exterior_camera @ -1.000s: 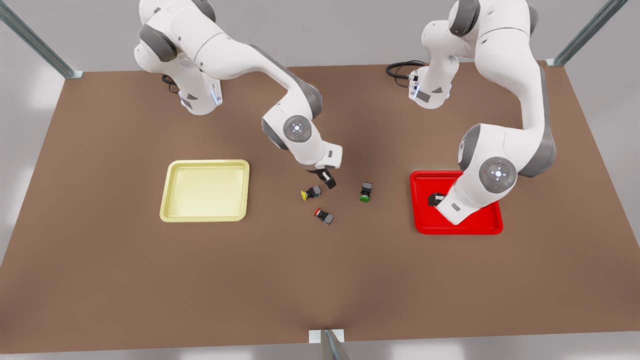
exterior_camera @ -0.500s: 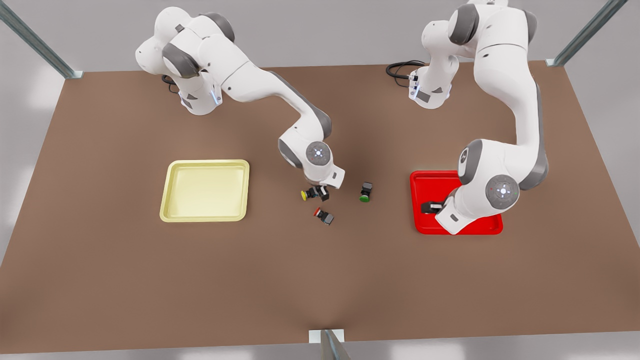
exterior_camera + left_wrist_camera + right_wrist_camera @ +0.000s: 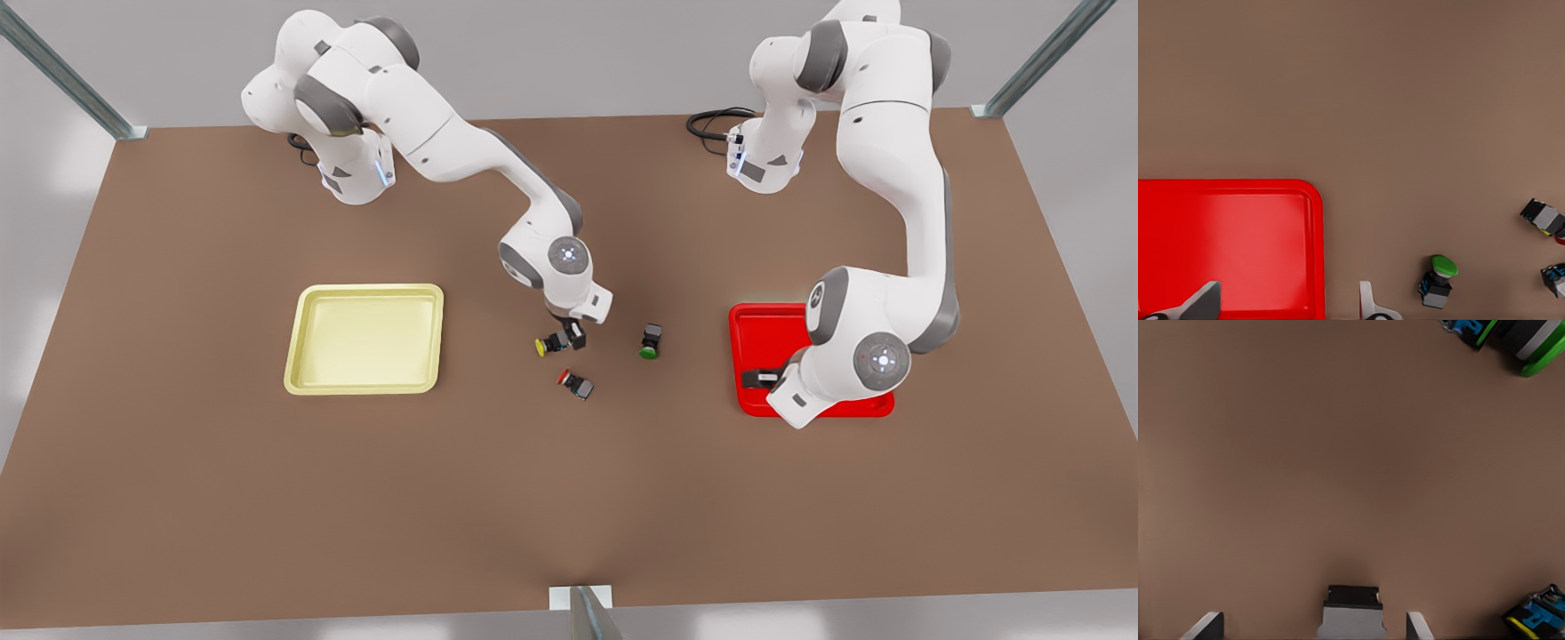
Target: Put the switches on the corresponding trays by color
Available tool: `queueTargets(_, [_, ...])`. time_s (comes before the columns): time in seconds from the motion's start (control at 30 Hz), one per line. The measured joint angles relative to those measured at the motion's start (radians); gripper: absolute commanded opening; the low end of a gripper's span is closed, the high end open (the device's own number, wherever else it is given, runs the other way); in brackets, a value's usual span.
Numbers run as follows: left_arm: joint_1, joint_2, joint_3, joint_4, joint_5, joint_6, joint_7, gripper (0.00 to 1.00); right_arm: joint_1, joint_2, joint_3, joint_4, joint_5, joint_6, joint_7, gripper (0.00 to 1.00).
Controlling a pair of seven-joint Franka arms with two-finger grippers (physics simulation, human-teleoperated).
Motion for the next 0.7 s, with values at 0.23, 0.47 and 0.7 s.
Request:
queueTargets(0.23, [0.0,0.016,0.0,0.003,-0.001,0.0,0.002,1.0,-0.002,0.009,0.0,-0.004,0.0,0.011,0.002,1.0])
queueTargets(0.47, [0.0,0.029,0.0,0.007,-0.002,0.002,0.002,1.0,-0.007,0.028,-0.001,0.008,-0.025,0.034,-0.006,1.0])
queueTargets(0.7, [-0.001,0.035,-0.002,0.008,-0.003,0.0,0.0,1.0,-0.006,0.034,-0.001,-0.006,-0.025,0.034,0.002,1.0])
